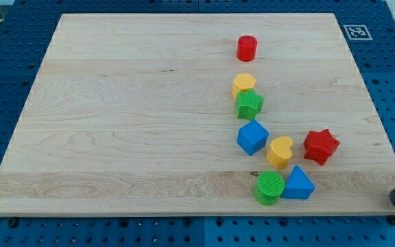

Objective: Separate blue triangle from green circle

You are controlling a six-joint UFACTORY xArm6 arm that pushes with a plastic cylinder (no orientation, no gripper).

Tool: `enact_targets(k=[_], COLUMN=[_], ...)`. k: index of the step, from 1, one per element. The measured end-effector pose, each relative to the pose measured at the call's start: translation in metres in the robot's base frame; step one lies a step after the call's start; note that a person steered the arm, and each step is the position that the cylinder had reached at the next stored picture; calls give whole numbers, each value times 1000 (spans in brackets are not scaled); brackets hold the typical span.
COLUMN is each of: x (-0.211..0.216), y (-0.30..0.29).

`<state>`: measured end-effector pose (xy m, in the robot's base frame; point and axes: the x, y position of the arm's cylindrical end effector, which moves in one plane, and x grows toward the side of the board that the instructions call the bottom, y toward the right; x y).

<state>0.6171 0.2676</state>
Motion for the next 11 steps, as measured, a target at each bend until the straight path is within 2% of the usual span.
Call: enact_targets(k=[3,7,11], x=[1,2,1], y=[-87,-117,-196])
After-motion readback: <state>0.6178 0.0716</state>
